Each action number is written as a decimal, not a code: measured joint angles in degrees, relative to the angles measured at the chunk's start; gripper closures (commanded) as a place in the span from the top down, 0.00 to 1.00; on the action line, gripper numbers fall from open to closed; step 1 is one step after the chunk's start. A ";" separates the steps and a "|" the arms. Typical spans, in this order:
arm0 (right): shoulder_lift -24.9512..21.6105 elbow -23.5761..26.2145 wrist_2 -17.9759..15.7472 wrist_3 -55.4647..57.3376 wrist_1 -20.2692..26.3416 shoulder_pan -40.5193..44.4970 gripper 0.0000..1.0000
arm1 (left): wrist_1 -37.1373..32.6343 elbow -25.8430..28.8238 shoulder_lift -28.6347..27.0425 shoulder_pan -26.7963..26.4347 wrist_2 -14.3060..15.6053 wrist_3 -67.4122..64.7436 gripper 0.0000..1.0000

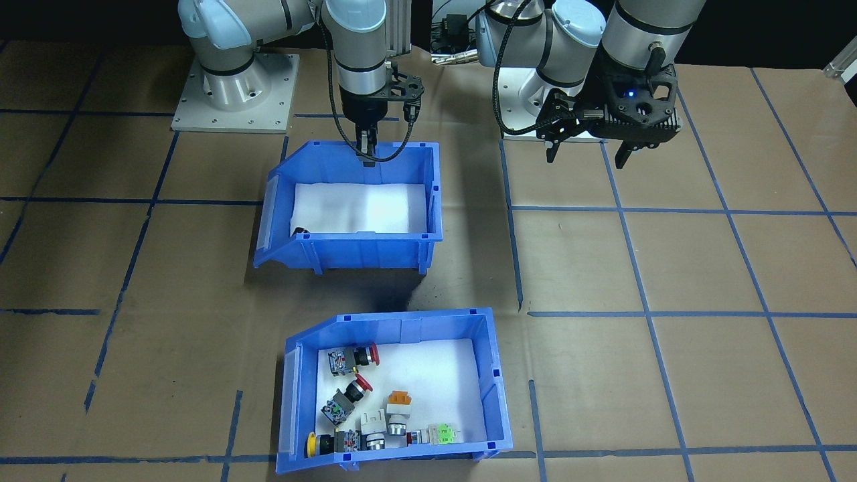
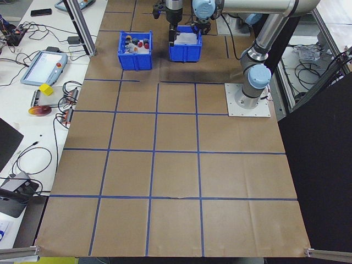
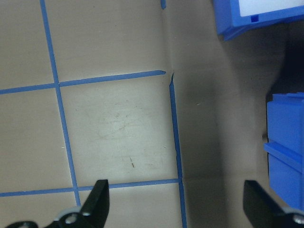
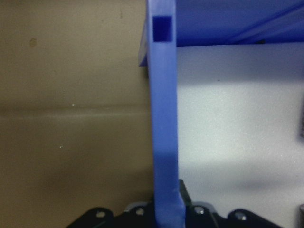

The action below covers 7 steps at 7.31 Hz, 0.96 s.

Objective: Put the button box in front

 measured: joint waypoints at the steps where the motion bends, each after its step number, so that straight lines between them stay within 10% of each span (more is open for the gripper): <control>1: 0.72 0.00 -0.02 0.09 -0.67 0.34 1.00 | 0.03 -0.04 0.06 0.00 -0.01 -0.11 0.99; 5: 0.34 -1.62 -1.38 -0.44 0.43 -0.38 1.00 | 0.01 -0.18 -0.02 -0.04 -0.22 -0.76 0.99; 7: -2.23 -6.39 -2.01 -0.39 8.38 -1.58 1.00 | 0.01 -0.19 -0.02 -0.05 -0.33 -0.81 0.99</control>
